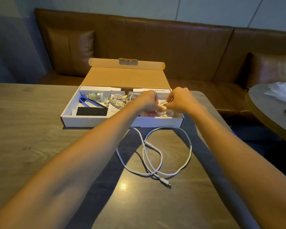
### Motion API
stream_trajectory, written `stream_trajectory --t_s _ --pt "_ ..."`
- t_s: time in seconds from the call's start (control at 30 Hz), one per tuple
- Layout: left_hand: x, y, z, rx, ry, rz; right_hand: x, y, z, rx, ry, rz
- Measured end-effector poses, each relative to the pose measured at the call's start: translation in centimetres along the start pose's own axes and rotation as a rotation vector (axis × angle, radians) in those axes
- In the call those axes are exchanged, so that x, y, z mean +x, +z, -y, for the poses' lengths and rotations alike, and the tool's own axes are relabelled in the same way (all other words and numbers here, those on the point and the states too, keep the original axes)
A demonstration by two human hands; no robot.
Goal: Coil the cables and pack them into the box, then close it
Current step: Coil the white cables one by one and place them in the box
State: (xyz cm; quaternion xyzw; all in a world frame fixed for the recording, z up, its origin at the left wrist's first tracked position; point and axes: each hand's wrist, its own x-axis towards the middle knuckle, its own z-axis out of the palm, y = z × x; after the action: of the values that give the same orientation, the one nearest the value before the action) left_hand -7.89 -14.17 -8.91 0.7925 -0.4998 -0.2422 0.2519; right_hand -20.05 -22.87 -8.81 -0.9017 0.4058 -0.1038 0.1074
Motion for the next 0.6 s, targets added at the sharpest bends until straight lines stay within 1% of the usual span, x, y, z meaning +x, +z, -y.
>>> stream_trajectory --t_s 0.13,0.27,0.4,0.53,0.6 --pt "0.0 0.3 0.4 0.016 0.056 -0.022 -0.2 0.4 0.0 -0.133 0.007 0.07" --pt "-0.1 0.6 0.8 0.067 0.073 -0.068 -0.4 0.4 0.3 -0.171 -0.022 0.038" --pt "-0.7 -0.3 1.0 0.03 0.108 -0.134 -1.0 0.3 0.1 -0.1 -0.056 0.024" --pt "-2.0 -1.2 0.9 0.039 0.15 -0.164 -2.3 -0.6 0.5 0.086 -0.121 -0.058" --pt "-3.0 -1.5 0.8 0.033 0.179 -0.171 -3.4 -1.3 1.2 0.143 -0.177 -0.056"
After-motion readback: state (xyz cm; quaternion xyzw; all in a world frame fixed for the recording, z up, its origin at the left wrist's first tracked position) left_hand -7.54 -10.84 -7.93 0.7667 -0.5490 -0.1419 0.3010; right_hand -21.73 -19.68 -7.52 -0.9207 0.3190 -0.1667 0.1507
